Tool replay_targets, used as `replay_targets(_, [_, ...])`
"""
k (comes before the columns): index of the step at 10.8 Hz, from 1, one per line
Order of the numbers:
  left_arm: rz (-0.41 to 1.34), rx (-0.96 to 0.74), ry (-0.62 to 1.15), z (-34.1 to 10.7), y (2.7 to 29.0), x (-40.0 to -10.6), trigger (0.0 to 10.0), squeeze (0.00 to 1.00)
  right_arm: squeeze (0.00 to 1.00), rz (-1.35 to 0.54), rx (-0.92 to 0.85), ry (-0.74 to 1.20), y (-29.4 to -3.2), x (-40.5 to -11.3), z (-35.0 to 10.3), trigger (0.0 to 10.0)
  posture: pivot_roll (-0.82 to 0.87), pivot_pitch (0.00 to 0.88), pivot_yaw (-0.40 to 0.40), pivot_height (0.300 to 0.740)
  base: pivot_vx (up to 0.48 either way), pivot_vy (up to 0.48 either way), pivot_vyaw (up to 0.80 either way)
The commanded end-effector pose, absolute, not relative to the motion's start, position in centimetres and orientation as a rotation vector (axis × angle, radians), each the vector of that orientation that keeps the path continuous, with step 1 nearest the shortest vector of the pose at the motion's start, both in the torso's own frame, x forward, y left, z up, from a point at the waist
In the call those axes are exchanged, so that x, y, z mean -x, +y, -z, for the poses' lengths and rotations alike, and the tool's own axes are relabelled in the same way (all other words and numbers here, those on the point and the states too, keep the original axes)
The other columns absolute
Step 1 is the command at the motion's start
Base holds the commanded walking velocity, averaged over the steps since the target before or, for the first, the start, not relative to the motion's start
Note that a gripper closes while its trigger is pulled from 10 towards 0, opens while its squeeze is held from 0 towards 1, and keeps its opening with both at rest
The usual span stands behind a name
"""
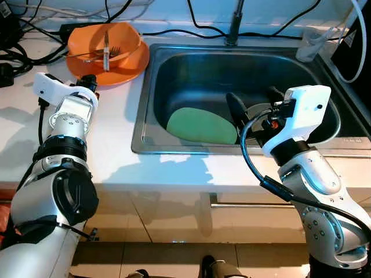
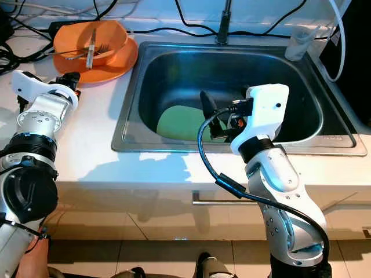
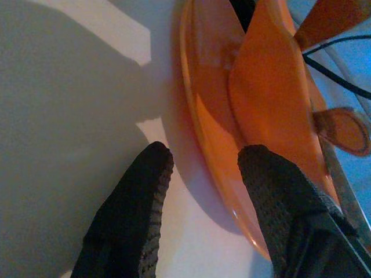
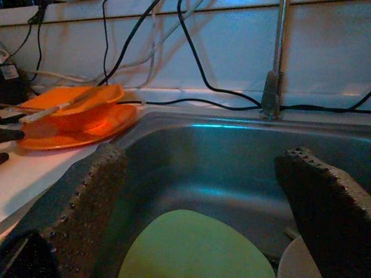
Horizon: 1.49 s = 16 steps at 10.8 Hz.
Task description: Kitchen organization
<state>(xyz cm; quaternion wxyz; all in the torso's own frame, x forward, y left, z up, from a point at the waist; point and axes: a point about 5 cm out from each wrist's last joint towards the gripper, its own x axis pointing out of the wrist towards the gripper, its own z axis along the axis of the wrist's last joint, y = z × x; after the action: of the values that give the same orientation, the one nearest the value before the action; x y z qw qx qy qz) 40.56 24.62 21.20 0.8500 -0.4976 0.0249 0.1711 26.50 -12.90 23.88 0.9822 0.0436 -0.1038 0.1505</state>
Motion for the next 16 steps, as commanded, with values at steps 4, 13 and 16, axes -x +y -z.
replay_targets(4, [-0.455, 1.062, 0.308, -14.4, 23.4, -39.0, 10.0, 0.00, 0.00, -0.283, -0.075, -0.213, -13.2, -26.2, -24.1, 10.0, -0.29, 0.198, -0.039, 0.740, 0.000, 0.000, 0.00])
replay_targets(13, [-0.290, 1.095, 0.272, -16.0, 20.9, -40.2, 0.0, 0.00, 0.00, -0.253, -0.058, -0.198, -13.8, -25.3, -24.2, 10.0, -0.35, 0.223, -0.039, 0.740, 0.000, 0.000, 0.00])
replay_targets(16, [-0.280, 1.088, 0.277, -15.8, 20.7, -40.2, 0.0, 0.00, 0.00, -0.297, -0.120, -0.162, -13.3, -25.0, -24.0, 10.0, -0.36, 0.230, -0.031, 0.740, 0.000, 0.000, 0.00])
